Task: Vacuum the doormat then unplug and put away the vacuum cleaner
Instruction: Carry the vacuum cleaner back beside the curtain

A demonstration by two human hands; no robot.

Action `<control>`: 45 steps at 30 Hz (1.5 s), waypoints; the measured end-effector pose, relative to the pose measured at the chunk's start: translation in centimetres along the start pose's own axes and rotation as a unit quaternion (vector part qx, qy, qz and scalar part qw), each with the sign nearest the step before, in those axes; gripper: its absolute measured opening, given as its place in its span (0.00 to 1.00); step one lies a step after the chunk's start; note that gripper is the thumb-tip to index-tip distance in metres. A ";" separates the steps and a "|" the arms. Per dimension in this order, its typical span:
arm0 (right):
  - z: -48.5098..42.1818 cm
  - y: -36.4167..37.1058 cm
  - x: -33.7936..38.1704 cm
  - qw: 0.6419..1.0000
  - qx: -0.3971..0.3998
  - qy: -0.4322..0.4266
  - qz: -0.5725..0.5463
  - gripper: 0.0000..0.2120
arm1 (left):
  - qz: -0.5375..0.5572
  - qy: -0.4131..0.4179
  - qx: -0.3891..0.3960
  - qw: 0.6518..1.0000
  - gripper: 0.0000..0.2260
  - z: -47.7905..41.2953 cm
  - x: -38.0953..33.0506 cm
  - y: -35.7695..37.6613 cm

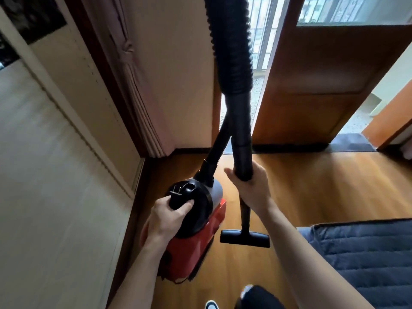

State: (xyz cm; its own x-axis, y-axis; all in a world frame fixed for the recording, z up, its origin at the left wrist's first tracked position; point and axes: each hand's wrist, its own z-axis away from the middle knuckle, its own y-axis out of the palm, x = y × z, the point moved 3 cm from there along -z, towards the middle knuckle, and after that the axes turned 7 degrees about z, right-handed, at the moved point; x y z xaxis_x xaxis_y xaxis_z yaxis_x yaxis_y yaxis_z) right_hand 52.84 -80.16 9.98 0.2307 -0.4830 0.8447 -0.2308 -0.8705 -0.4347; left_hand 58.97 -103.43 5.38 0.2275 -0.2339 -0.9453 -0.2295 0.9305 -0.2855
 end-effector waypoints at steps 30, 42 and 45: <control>-52.3 10.8 -12.7 0.989 0.124 -0.056 -0.059 0.16 | -0.064 -0.074 -0.158 0.983 0.14 -40.2 -10.1 13.3; -55.2 17.1 -12.6 0.984 0.156 -0.040 -0.073 0.15 | -0.097 -0.082 -0.211 0.969 0.10 -43.4 -8.5 10.2; -54.8 18.8 -12.4 0.985 0.153 -0.049 -0.067 0.16 | -0.095 -0.085 -0.202 0.971 0.08 -43.9 -7.2 9.2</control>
State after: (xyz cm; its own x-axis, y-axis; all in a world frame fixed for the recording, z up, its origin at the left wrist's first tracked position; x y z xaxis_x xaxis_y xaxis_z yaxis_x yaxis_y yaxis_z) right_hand -6.13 -85.36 8.46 0.3341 -0.3550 0.8731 0.0996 -0.9079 -0.4072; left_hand 13.71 -105.55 2.63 0.4463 -0.3089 -0.8399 -0.5131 0.6806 -0.5230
